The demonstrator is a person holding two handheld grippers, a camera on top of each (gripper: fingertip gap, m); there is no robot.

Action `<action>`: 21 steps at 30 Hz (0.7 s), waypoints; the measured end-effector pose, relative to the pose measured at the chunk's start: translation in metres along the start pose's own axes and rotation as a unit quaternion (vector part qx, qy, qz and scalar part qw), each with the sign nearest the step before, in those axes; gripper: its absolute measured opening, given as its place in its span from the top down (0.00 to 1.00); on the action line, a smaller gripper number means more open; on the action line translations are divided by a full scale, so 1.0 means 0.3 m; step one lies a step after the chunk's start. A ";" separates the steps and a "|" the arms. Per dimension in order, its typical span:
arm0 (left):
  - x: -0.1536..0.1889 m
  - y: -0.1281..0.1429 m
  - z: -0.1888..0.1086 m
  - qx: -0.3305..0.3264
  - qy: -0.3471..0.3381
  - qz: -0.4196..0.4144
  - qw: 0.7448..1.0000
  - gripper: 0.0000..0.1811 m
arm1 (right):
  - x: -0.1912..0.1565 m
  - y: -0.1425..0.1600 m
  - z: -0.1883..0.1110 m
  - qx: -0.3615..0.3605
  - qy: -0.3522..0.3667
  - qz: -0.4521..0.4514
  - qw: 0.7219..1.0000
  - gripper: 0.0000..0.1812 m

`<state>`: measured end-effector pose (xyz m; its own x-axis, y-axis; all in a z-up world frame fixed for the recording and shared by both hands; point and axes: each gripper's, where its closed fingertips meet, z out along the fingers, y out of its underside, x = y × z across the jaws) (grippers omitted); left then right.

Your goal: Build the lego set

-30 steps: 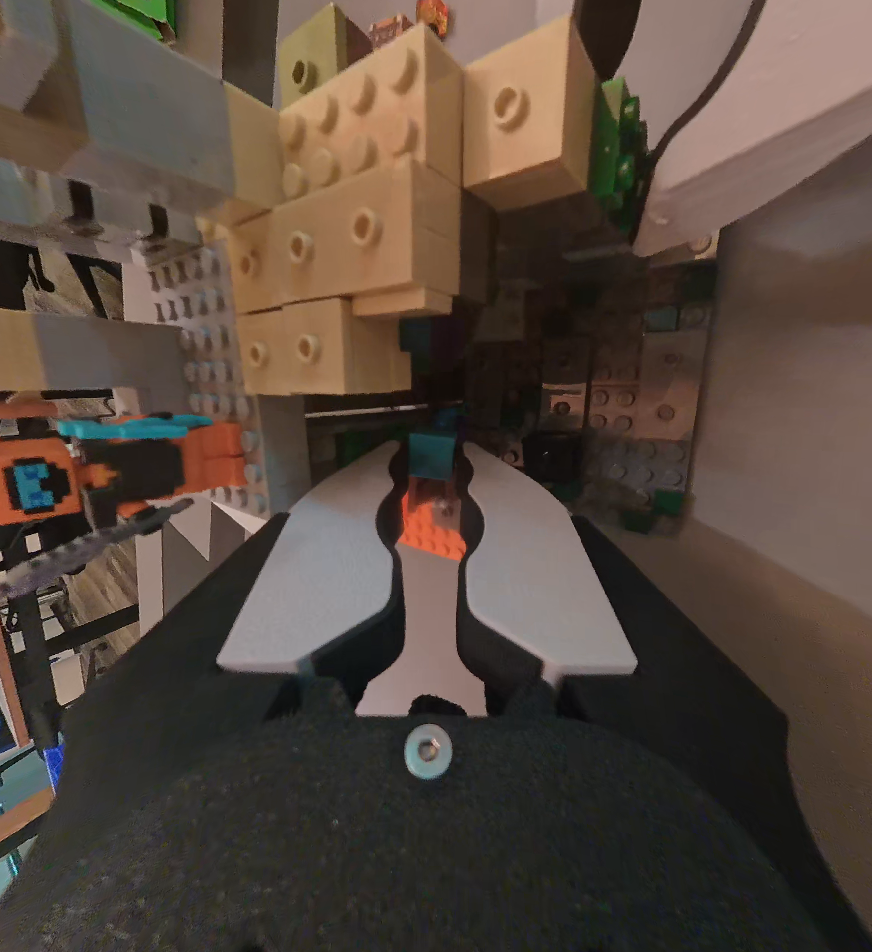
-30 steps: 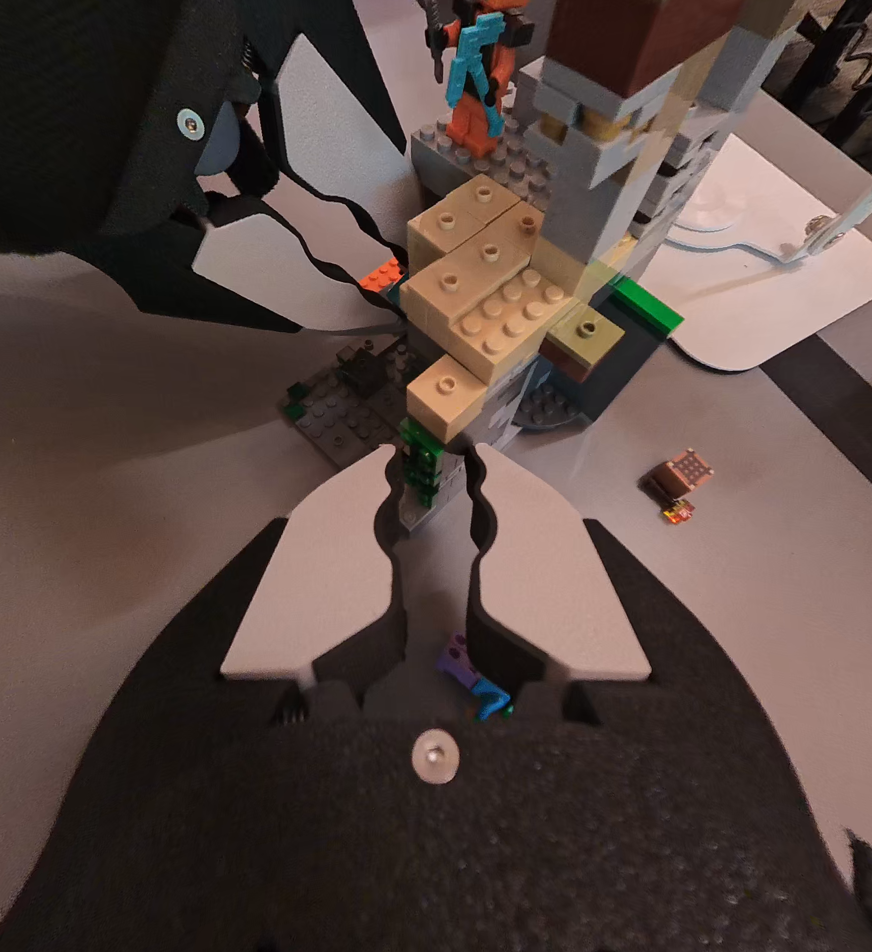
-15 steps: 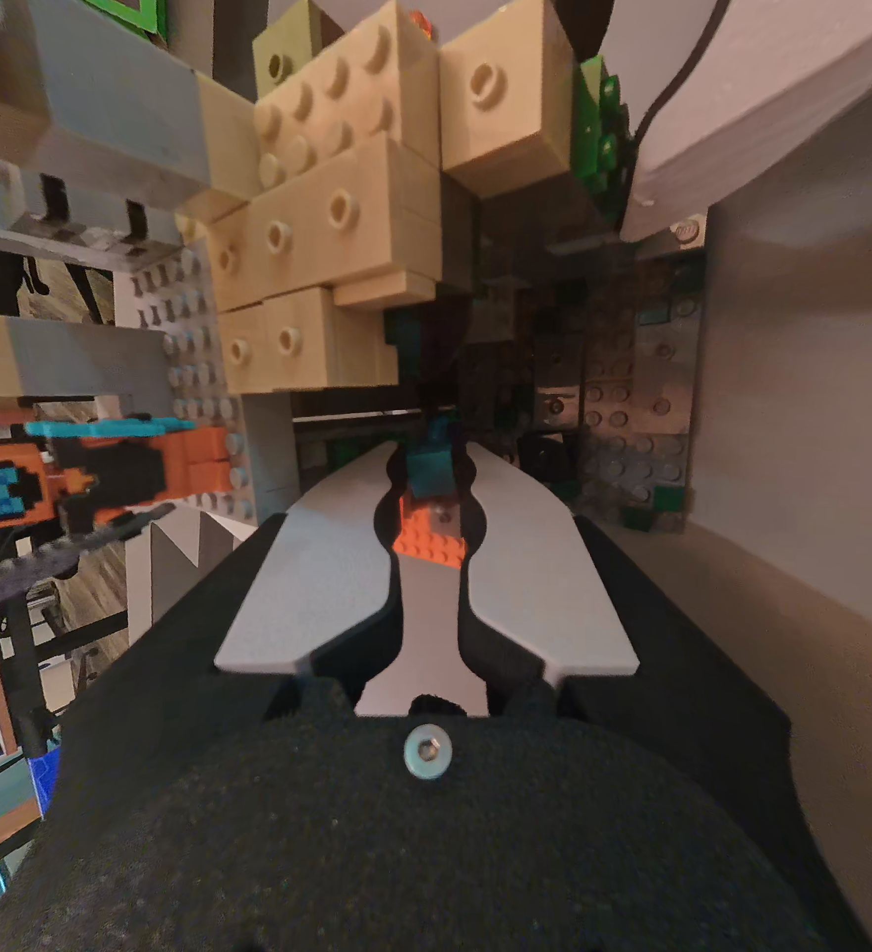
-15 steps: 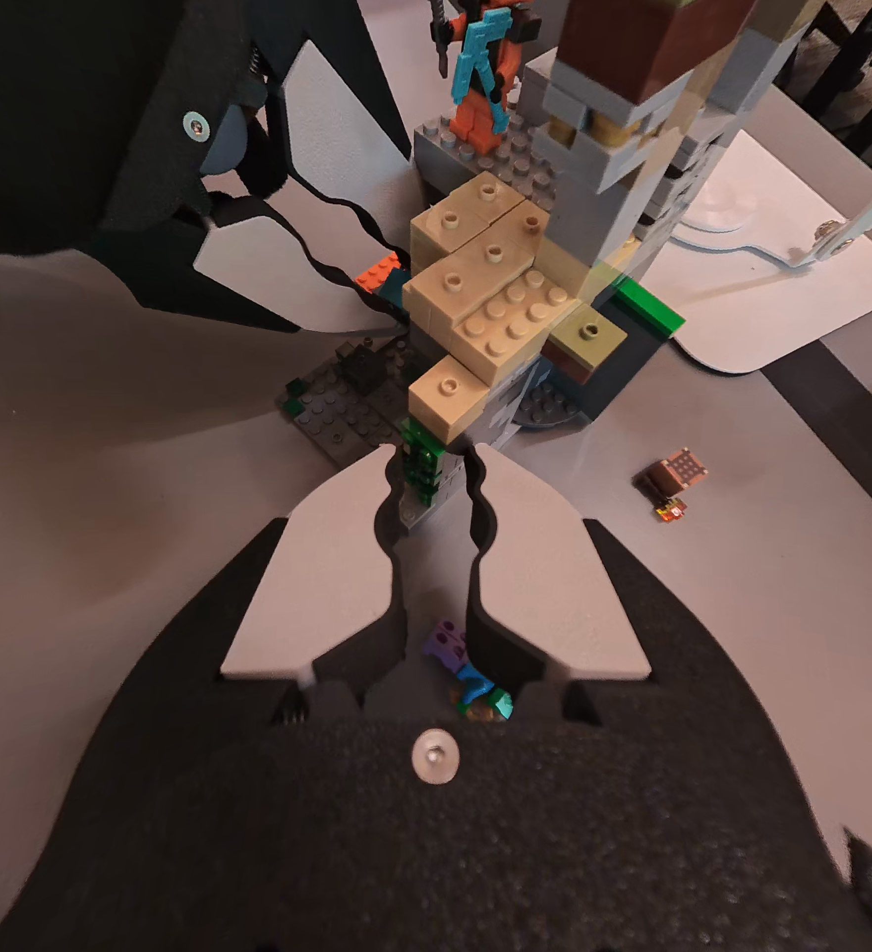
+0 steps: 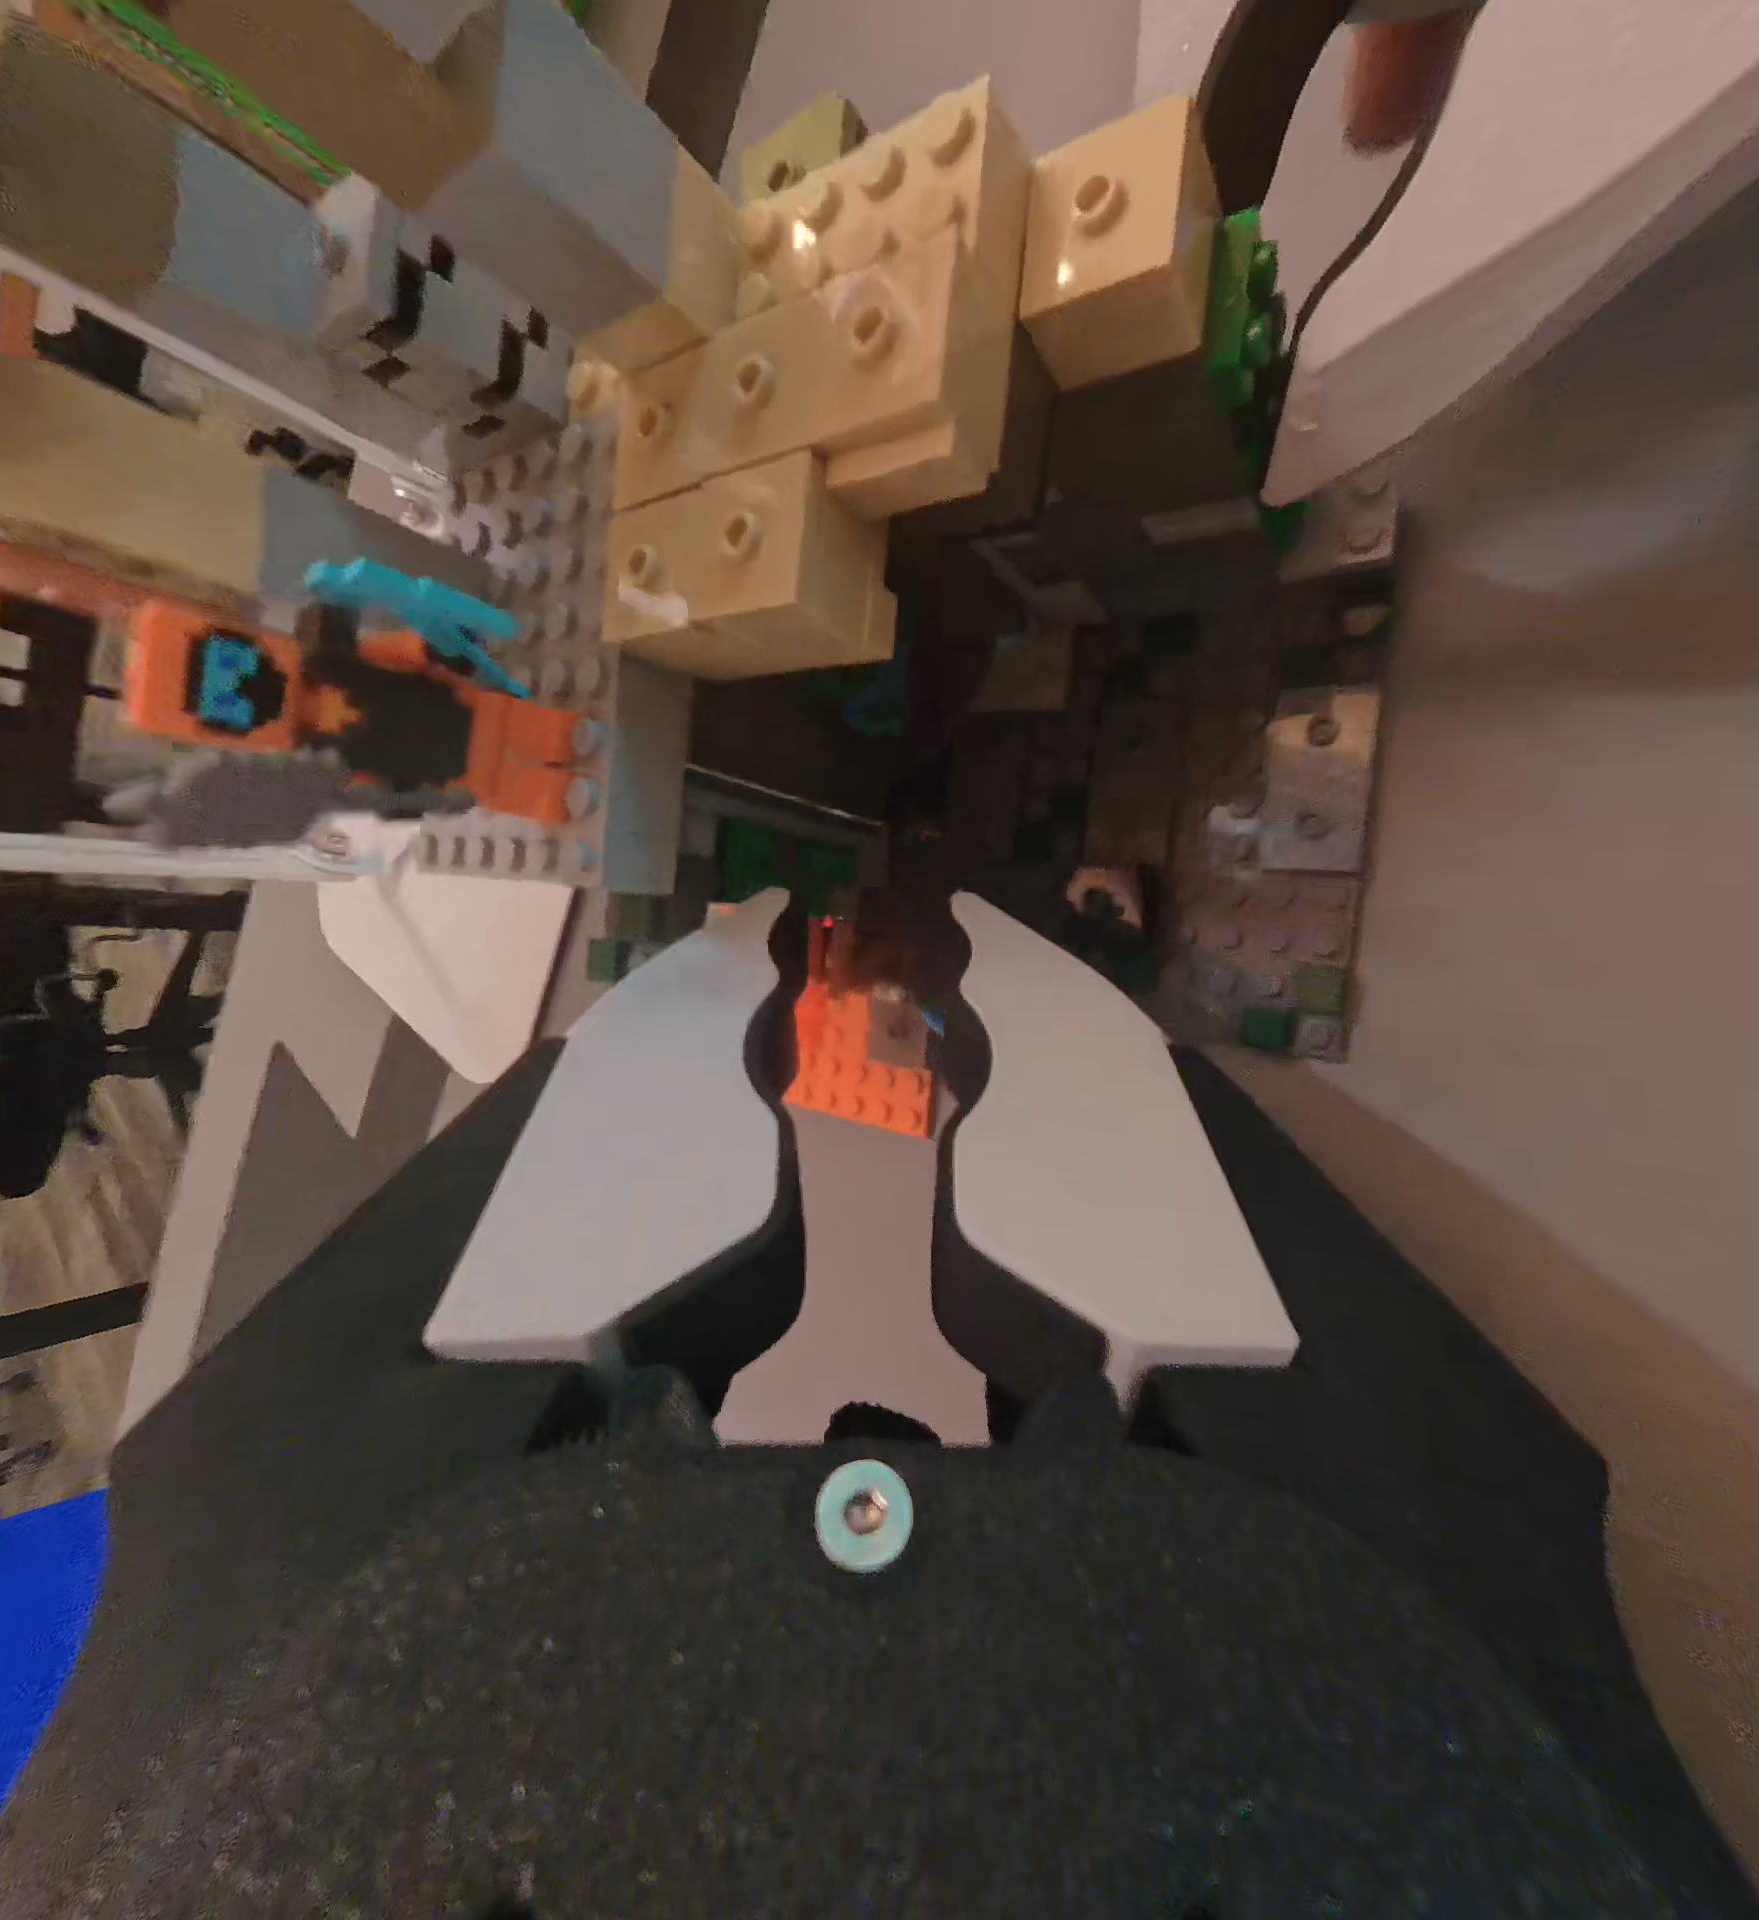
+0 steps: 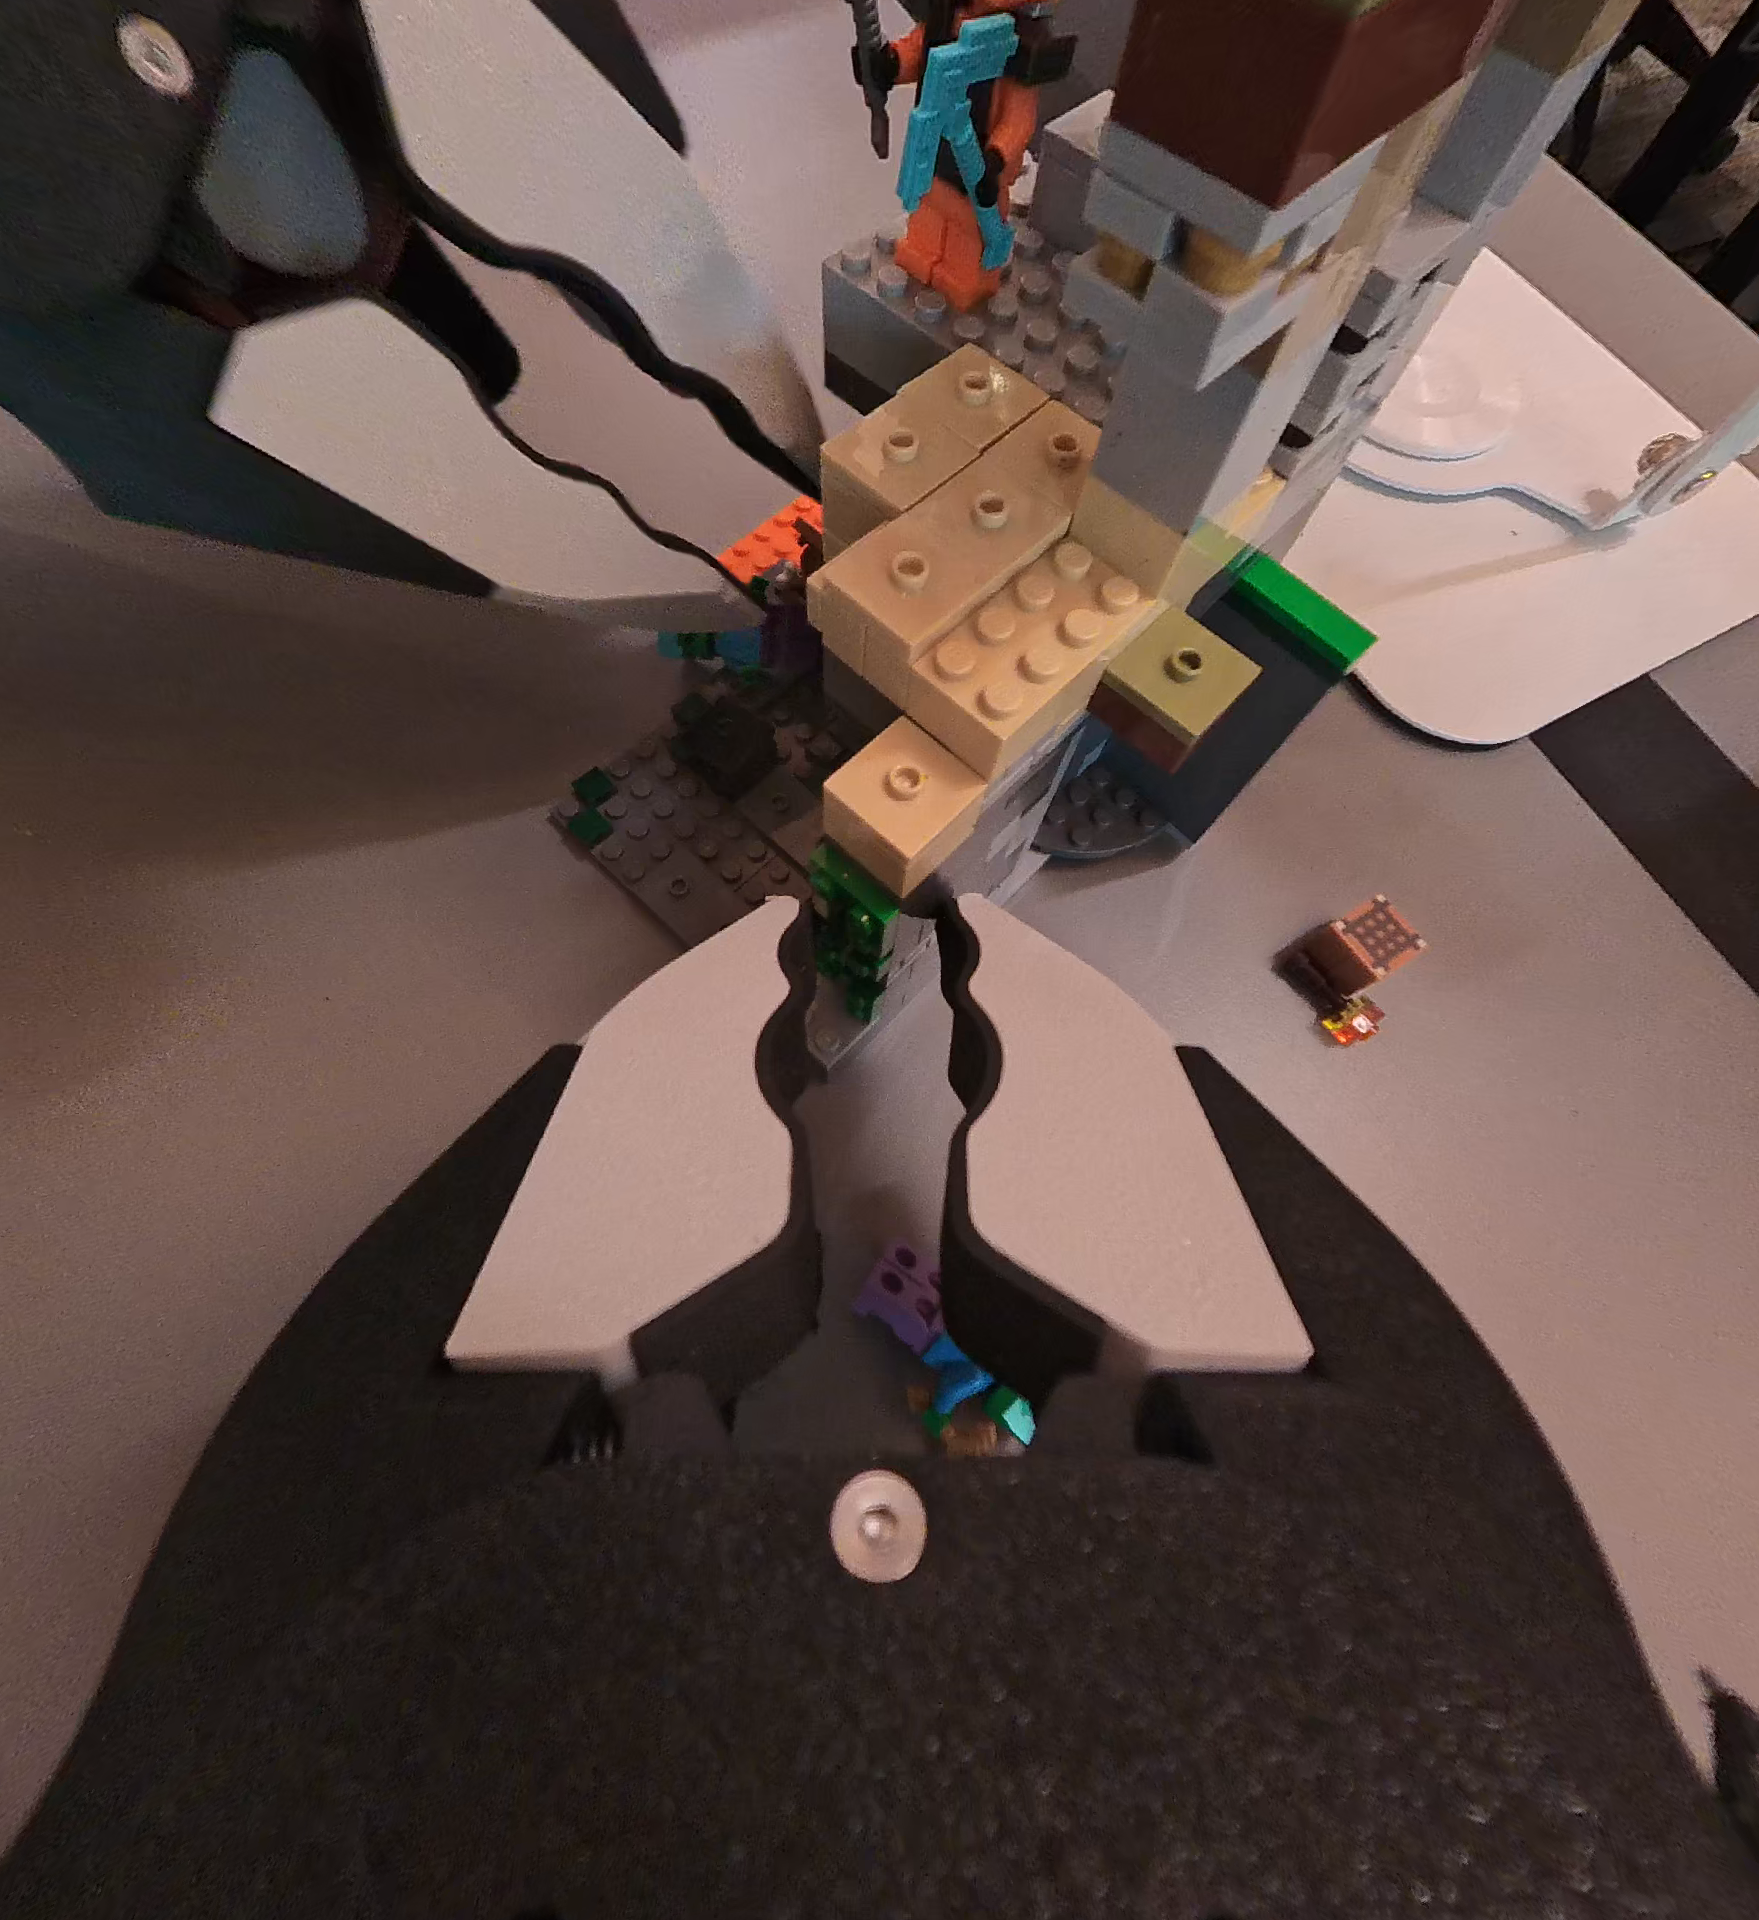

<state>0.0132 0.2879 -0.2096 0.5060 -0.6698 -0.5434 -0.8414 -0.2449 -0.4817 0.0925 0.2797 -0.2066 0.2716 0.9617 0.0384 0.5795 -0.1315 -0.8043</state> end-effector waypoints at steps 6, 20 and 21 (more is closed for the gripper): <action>0.017 0.035 -0.095 0.084 0.057 -0.106 0.989 0.87 | 0.006 0.015 -0.020 -0.004 -0.027 -0.051 0.998 0.88; 0.108 0.089 0.016 0.116 0.176 -0.159 0.965 0.80 | 0.066 0.038 -0.102 0.028 -0.084 -0.099 0.991 0.88; 0.114 0.087 0.015 0.118 0.180 -0.158 0.964 0.80 | 0.069 0.033 -0.124 0.026 -0.079 -0.099 0.992 0.89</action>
<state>0.0096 0.2618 -0.2438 0.5954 -0.7983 -0.0907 -0.5682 -0.3386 -0.7500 0.1325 0.2894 -0.1917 0.0296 0.9937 0.1079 0.5685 0.0720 -0.8195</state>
